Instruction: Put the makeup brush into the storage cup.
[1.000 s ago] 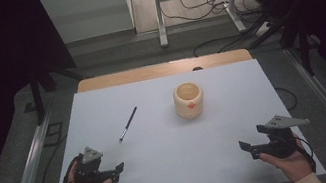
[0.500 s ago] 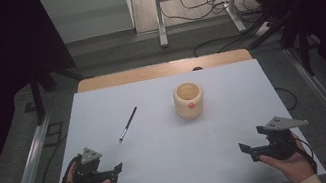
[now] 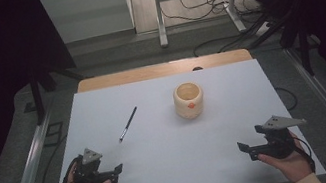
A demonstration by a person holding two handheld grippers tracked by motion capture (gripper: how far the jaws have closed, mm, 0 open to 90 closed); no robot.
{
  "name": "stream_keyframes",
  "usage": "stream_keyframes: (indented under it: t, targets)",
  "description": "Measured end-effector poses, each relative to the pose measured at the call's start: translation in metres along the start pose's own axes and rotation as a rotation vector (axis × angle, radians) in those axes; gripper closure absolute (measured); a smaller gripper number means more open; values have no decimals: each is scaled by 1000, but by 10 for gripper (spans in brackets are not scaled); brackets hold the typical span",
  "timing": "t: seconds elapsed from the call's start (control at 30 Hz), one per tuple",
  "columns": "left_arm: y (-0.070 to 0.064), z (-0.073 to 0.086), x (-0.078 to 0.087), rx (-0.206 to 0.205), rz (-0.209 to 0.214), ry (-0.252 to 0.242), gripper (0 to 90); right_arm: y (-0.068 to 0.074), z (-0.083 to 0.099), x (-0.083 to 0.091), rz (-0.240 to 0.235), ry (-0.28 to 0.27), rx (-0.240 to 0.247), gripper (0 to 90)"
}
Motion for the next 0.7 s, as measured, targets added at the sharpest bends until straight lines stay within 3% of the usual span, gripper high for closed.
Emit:
stream_keyframes:
  t: [0.17, 0.5, 0.7]
  targets:
    - [0, -3, -1, 1, 2, -2, 132, 1, 0, -1, -1, 1, 2, 105]
    - [0, -23, 1, -21, -16, -18, 131, 2, 2, -5, -11, 17, 9, 110]
    - [6, -36, -3, -12, -23, 3, 133, 1, 1, -7, -15, 18, 14, 111]
Point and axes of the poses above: each handheld gripper's, and its own axes: x roughly backward along the jaws, z roughly out of its underside, y roughly to its left, the point moved 8 cm from there along -x, roughly forward along the jaws, and after that the axes turned 12 degrees about -z, right-handed, at the moved point
